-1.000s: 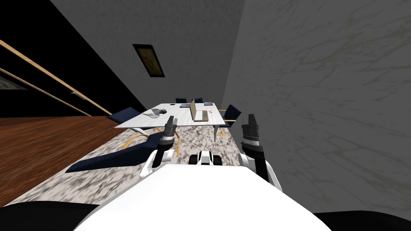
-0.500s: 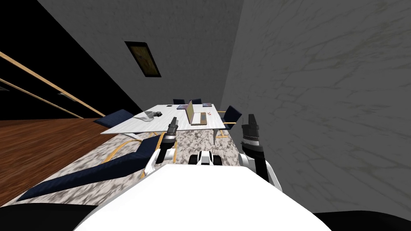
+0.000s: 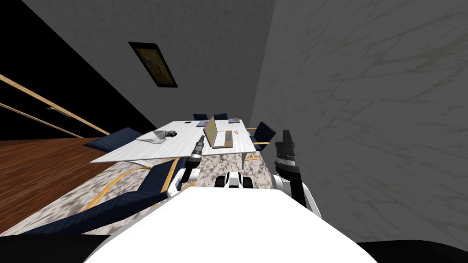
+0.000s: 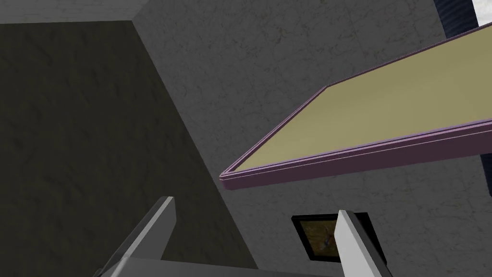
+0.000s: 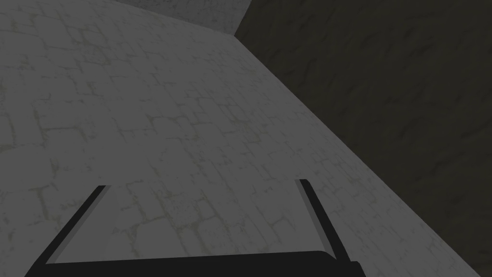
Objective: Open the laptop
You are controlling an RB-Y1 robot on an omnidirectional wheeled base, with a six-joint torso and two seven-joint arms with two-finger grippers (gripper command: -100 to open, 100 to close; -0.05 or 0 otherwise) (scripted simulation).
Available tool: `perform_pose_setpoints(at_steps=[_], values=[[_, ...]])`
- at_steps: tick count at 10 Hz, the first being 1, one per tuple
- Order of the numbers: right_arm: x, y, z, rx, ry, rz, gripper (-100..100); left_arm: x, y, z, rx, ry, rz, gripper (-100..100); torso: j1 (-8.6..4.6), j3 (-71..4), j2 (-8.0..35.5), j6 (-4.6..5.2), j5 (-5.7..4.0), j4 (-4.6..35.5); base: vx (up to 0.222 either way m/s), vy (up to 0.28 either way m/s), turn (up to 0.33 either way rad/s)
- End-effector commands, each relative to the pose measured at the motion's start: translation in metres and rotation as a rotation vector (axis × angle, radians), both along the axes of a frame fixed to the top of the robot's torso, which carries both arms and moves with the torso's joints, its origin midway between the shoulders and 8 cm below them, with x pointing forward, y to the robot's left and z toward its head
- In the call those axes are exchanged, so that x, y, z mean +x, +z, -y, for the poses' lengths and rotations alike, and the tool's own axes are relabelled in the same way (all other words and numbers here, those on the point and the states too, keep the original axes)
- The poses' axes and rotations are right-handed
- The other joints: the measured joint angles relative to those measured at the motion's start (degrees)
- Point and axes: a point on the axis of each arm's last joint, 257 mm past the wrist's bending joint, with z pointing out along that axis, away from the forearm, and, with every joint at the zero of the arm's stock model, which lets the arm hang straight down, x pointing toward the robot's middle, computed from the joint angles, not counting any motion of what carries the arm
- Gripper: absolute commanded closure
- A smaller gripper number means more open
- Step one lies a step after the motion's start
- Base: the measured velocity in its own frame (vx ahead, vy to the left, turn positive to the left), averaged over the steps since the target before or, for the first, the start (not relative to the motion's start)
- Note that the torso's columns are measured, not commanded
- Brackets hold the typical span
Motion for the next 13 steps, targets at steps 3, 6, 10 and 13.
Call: perform_pose_setpoints(at_steps=[3,6,10,13], values=[[0.0,0.0,0.0,0.0,0.0,0.0,0,0.001,0.016,-0.005,0.005,0.01,-0.003,-100,0.03,0.1,0.1,0.0,0.01,0.0,0.063,-0.011,-0.026],[0.0,0.0,0.0,0.0,0.0,0.0,0,0.001,0.002,-0.002,0.003,0.003,-0.003,100,0.04,0.1,0.2,0.0,0.01,0.0,-0.027,0.008,0.023],[0.0,0.0,0.0,0.0,0.0,0.0,0,-0.001,0.011,-0.01,0.037,0.021,-0.027,-100,-0.2,-0.1,-0.2,0.01,-0.06,0.0,-0.003,-0.042,-0.011],[0.0,0.0,0.0,0.0,0.0,0.0,0,-0.002,0.018,-0.012,0.042,0.027,-0.03,-100,0.14,0.0,0.0,0.0,0.04,0.0,0.02,-0.043,-0.014]])
